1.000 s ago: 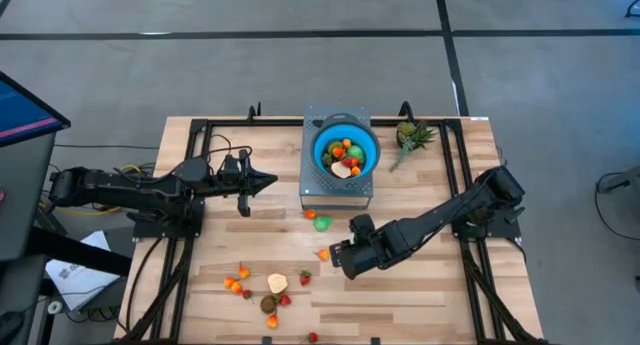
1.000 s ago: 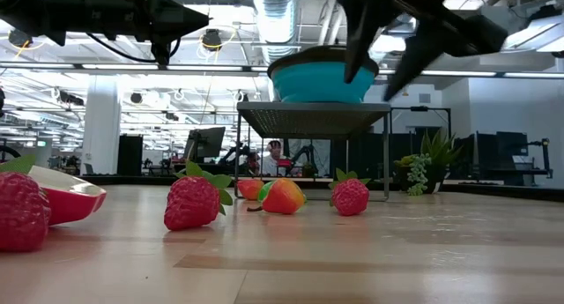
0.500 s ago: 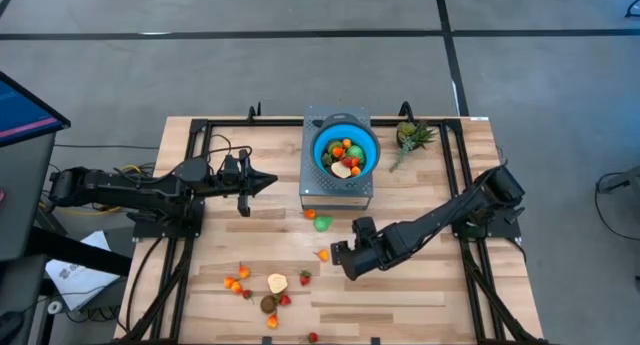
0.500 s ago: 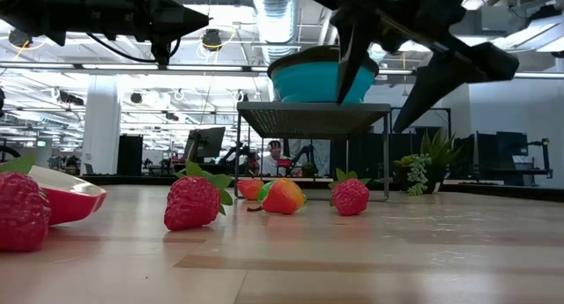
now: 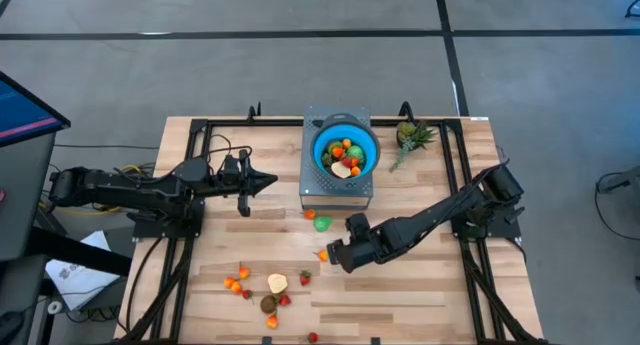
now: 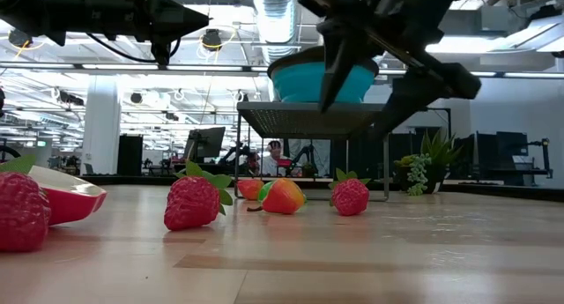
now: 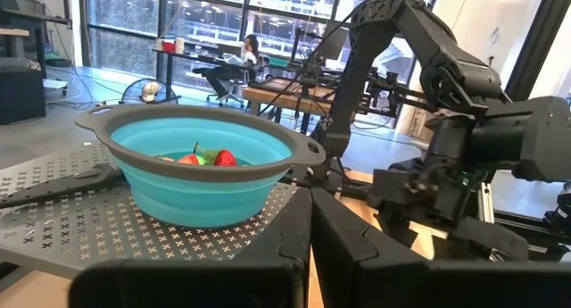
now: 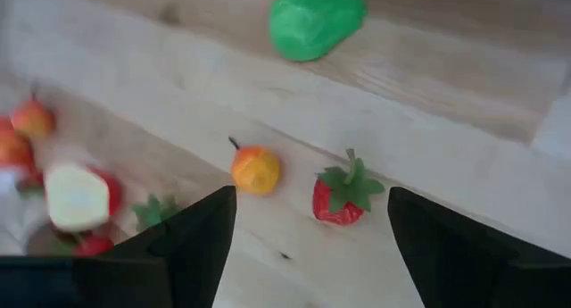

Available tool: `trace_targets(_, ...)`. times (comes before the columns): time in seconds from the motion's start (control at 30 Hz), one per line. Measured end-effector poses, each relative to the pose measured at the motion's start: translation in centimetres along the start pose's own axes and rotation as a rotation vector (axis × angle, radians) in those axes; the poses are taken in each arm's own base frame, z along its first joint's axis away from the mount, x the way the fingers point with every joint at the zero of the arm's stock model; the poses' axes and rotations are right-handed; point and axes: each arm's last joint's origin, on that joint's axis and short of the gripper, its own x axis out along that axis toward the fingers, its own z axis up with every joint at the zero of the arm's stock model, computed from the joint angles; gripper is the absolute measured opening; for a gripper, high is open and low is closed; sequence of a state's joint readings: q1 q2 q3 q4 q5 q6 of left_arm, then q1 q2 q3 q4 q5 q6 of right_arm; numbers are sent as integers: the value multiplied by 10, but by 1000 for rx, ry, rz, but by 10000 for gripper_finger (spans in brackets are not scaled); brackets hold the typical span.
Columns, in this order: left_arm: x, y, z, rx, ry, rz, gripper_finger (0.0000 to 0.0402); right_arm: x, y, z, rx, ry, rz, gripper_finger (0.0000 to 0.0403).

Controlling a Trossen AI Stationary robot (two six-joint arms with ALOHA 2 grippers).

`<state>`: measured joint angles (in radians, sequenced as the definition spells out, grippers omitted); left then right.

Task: Pick & Place Fruit
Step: Put the strawberry into the strainer bowl

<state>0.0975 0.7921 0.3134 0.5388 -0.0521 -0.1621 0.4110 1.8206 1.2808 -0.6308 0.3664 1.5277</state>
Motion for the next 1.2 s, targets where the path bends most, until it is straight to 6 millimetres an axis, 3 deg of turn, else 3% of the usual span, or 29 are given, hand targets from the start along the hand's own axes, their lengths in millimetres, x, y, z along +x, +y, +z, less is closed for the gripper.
trace_targets(0.13, 0, 0, 0, 0, 0, 0, 2, 0, 3, 0, -154, -3, 32, 286)
trace_targets(0.4, 0, 0, 0, 0, 0, 0, 2, -1, 17, 2, -161, -27, 168, 286)
trace_targets(1.2, 0, 0, 0, 0, 0, 0, 2, 4, 19, 18, 196, -10, 186, 286)
